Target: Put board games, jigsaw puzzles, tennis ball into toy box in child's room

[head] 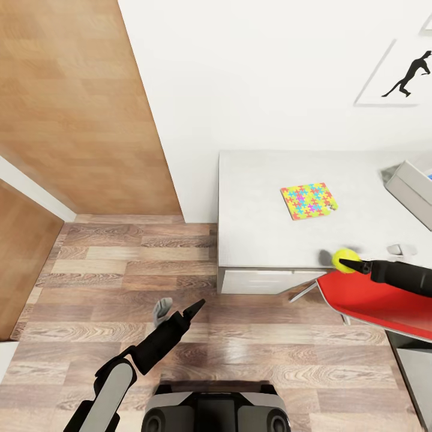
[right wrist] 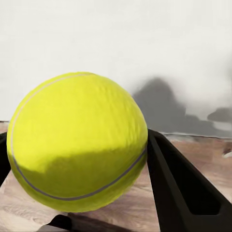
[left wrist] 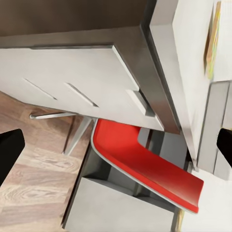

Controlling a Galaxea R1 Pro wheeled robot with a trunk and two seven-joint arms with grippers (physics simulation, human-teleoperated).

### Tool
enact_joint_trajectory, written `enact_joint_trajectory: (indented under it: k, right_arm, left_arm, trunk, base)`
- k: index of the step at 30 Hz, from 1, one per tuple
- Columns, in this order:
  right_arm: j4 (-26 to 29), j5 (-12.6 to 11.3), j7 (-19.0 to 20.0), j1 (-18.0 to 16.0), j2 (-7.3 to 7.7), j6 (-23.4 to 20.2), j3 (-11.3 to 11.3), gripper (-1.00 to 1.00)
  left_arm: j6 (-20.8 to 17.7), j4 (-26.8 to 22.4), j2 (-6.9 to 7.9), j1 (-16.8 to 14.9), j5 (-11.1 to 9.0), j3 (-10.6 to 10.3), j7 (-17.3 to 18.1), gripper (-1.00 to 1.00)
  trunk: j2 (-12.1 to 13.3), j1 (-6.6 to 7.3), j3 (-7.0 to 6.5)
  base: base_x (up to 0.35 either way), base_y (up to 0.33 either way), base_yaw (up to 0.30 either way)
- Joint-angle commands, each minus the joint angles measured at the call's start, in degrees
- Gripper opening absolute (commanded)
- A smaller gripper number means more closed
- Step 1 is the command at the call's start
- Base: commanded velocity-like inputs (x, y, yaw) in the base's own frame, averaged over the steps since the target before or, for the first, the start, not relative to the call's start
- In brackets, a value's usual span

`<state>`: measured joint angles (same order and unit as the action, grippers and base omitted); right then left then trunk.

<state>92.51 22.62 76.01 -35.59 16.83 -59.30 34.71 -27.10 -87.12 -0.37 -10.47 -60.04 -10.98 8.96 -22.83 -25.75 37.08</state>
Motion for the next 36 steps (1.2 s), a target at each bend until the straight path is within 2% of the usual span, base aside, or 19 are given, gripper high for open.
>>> enact_joint_trajectory:
  k: [1,6,12,36]
  right_arm:
    - [0.04,0.45,1.89,0.34,0.23,-0.7,0.75,-1.0]
    - [0.04,0.47,4.67,1.28,1.02,-0.7,2.43,-1.0]
    - [0.04,0.49,5.98,1.74,1.38,-0.7,3.9,-1.0]
    - [0.04,0.49,6.66,2.09,0.61,0.89,5.37,-1.0]
  left_arm:
    - [-0.46,-0.1,-0.05,-0.01,-0.35,-0.09,0.09,1.0]
    - [-0.8,-0.29,-0.08,-0.13,-0.35,-1.92,0.01,1.0]
    - [-0.88,-0.38,-0.08,-0.28,-0.34,-3.39,0.17,1.0]
    - [-0.85,-0.35,0.01,-0.34,-0.34,-4.2,0.1,1.0]
  trunk:
    - [-0.09,-0.03,0.07]
    - [-0.09,-0.03,0.06]
    - [-0.09,-0.03,-0.18]
    - [-0.09,-0.03,-2.22]
  base:
    - [0.0,0.0,0.0]
    - [0.0,0.0,0.0]
    - [0.0,0.0,0.0]
    - [0.0,0.0,0.0]
